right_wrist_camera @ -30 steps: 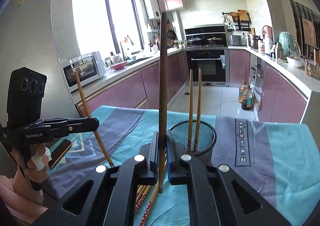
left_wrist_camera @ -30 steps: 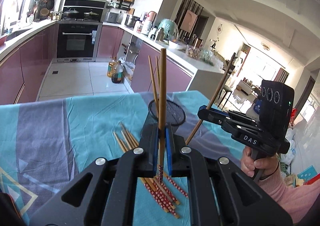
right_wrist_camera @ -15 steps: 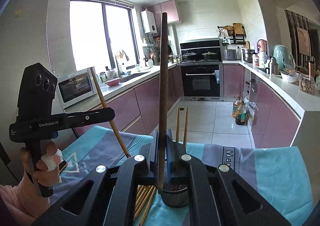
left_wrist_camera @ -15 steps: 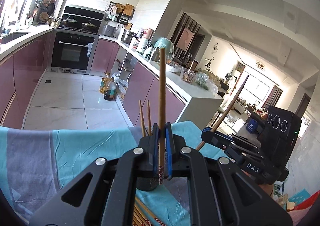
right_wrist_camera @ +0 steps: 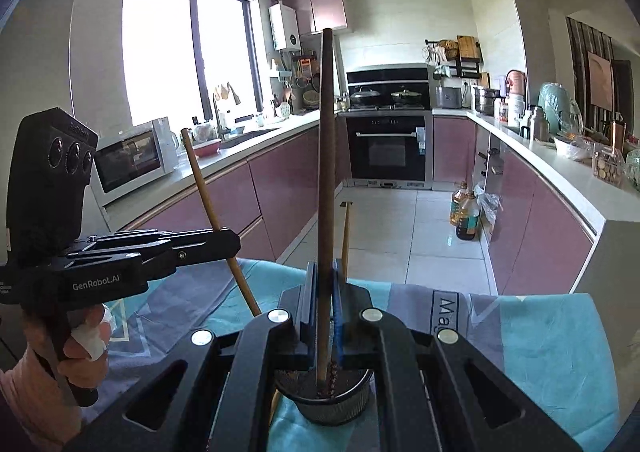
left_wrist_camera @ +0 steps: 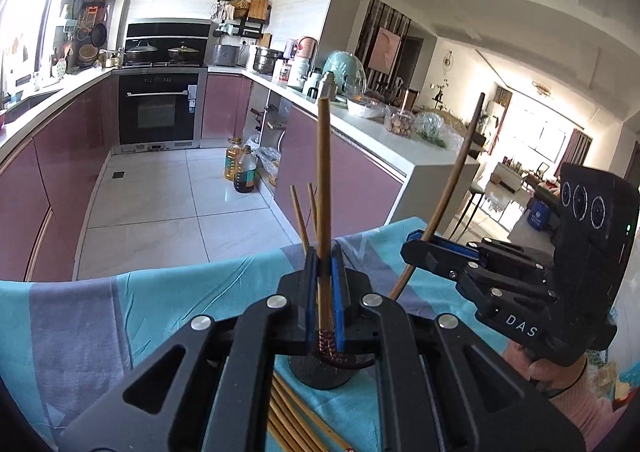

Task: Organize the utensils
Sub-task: 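Lower both chopsticks into the mesh cup and open both tools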

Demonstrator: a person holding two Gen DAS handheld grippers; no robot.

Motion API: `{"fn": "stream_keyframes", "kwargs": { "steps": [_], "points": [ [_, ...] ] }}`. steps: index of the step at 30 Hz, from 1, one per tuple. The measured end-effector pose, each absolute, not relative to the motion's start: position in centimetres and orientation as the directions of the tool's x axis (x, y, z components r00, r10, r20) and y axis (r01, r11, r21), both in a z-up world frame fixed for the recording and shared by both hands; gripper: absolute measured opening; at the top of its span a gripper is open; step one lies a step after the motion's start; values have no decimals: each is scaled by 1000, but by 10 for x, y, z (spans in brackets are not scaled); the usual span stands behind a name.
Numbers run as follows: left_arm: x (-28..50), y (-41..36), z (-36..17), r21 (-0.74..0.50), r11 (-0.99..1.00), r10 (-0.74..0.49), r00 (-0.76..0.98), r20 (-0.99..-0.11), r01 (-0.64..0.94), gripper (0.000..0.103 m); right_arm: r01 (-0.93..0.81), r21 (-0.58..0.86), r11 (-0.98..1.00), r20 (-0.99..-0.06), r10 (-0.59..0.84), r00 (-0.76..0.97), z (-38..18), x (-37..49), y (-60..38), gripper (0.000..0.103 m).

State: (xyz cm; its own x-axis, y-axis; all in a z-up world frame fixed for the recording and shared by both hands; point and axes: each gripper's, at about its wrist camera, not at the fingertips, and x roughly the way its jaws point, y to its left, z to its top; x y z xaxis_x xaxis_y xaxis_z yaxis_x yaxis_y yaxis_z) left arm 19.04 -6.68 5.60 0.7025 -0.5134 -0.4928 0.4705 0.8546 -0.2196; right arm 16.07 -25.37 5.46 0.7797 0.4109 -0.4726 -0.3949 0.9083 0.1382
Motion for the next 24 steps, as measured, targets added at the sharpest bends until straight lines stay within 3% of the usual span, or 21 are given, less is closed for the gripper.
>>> {"fn": "stream_keyframes", "kwargs": {
  "steps": [12, 24],
  "points": [
    [222, -87, 24, -198, 847, -494, 590, -639, 494, 7, -384, 168, 908, -651, 394, 648, 15, 193, -247, 7],
    [249, -99, 13, -190, 861, -462, 572, -678, 471, 8, -363, 215, 907, -664, 409, 627, 0, 202, -247, 7]
  ]
}}
